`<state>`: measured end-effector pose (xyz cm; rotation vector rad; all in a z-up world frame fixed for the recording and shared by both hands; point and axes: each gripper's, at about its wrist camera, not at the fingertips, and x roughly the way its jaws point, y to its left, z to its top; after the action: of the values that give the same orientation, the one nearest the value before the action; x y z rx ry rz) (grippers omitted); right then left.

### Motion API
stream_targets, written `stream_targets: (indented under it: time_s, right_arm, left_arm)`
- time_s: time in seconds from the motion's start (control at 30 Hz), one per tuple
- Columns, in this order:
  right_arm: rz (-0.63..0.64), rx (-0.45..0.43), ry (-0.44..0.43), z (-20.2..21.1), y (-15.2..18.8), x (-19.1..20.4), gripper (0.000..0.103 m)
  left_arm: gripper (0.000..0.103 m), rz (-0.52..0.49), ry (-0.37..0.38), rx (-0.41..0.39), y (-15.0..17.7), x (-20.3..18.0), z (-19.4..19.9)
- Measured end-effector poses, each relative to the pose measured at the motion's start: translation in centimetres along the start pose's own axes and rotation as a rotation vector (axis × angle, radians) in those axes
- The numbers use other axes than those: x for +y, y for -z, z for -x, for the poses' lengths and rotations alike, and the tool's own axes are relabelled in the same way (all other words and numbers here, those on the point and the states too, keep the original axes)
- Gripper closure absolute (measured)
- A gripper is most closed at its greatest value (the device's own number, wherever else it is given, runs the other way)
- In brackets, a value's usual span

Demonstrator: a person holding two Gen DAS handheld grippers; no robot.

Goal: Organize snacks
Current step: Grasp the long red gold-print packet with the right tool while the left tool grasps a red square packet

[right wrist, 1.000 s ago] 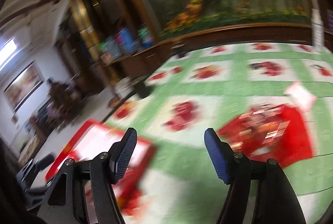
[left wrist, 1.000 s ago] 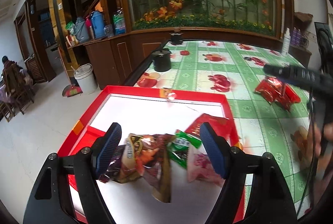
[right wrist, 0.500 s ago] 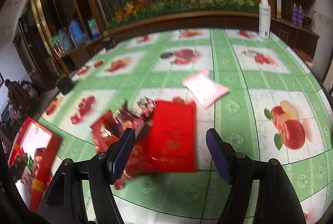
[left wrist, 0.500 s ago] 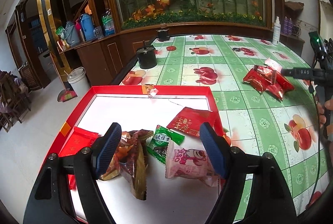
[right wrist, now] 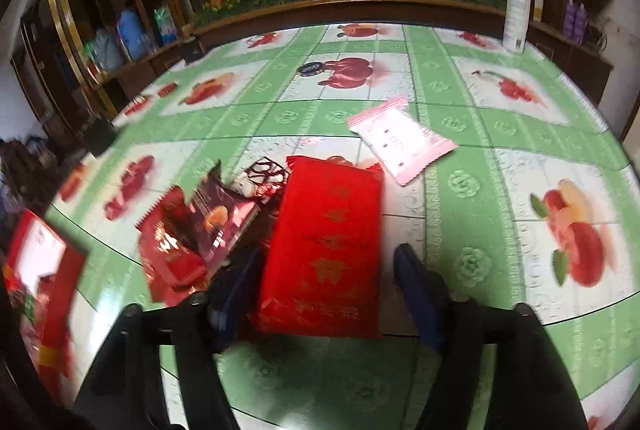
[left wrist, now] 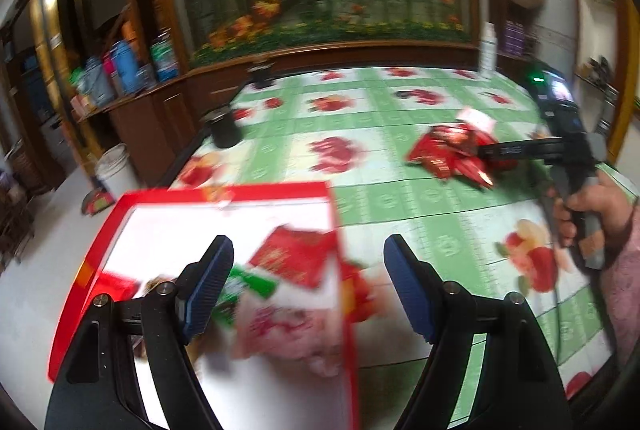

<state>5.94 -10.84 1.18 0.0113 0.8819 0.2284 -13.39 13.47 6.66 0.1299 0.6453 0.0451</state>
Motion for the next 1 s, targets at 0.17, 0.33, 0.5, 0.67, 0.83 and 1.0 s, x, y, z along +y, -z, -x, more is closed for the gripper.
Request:
stream_targets:
  time_s: [0.17,0.33,0.5,0.67,0.83,1.0]
  right_arm:
    - [-0.033,0.042,0.009,0.5,-0.3,-1.8,0.055]
    - [-0.021,0.040,0.183,0.6,-0.2,-3.8,0.055]
    - [-0.038,0.053,0.169,0.7,-0.4,-4.8,0.053]
    - [-0.031,0.066,0.143,0.5,-0.6,-5.3,0.051]
    - [-0.035,0.076,0.139,0.4,-0.8,-5.3,0.050]
    - [-0.043,0.080,0.131,0.4,-0.8,-5.3,0.048]
  left_arm:
    - [0.025,-0.079,0.127,0.022,-2.0,-4.1,-1.0]
    - [0.025,-0.242,0.164,0.008,-4.3,-8.9,-3.4]
    - [0.026,-0.311,0.260,0.098,-6.1,-11.9,-8.0]
    - [0.026,-0.381,0.290,0.138,-6.8,-14.1,-10.8]
    - [0.026,-0.460,0.310,0.152,-7.5,-16.0,-12.3]
    - [0.026,-0.533,0.338,0.191,-7.3,-17.1,-13.7]
